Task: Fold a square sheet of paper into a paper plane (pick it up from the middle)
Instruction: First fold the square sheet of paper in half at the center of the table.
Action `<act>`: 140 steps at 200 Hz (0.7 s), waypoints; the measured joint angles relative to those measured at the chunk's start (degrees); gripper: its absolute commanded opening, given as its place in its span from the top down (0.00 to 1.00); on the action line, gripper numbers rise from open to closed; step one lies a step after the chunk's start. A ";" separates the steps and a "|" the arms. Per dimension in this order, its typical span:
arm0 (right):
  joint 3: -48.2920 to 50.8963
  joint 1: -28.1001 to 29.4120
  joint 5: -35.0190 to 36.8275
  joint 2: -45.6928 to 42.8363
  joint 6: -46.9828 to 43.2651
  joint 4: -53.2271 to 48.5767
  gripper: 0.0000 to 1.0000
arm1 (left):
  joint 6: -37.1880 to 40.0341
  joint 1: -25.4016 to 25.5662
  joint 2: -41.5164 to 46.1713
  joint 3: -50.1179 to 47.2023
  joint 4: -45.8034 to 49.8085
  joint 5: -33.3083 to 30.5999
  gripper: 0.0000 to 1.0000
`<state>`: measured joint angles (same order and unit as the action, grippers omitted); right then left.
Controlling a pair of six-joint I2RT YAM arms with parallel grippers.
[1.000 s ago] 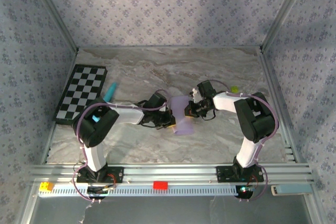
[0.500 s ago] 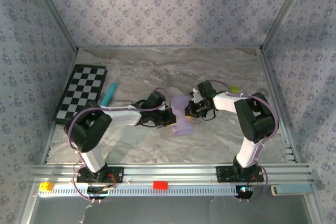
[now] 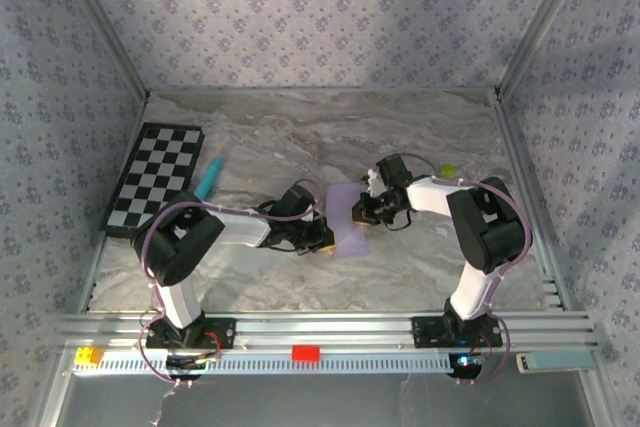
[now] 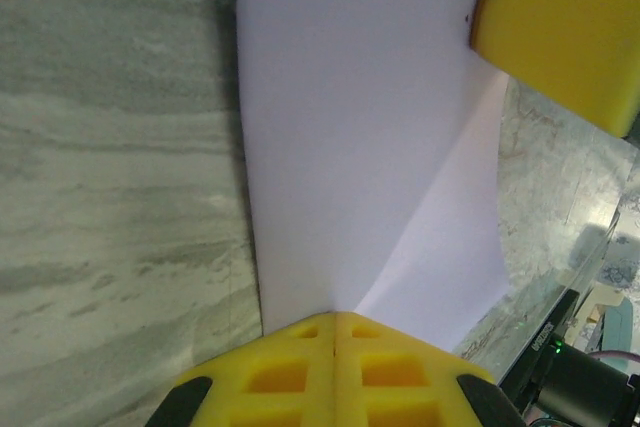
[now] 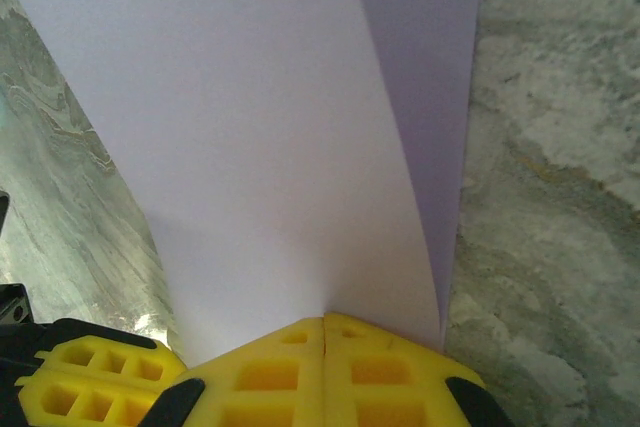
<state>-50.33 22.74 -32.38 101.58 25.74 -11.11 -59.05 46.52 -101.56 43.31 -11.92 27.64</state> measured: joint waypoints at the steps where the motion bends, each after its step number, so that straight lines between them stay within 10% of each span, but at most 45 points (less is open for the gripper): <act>1: 0.00 0.00 0.00 -0.02 0.02 0.00 1.00 | 0.00 0.00 0.00 0.00 0.00 0.00 0.96; 140: 0.37 0.00 0.00 -0.22 0.37 0.46 1.00 | -0.76 2.05 0.81 0.70 0.61 1.38 0.95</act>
<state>-49.95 22.74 -32.38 101.36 26.11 -10.66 -59.81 48.58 -100.75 44.01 -11.31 29.02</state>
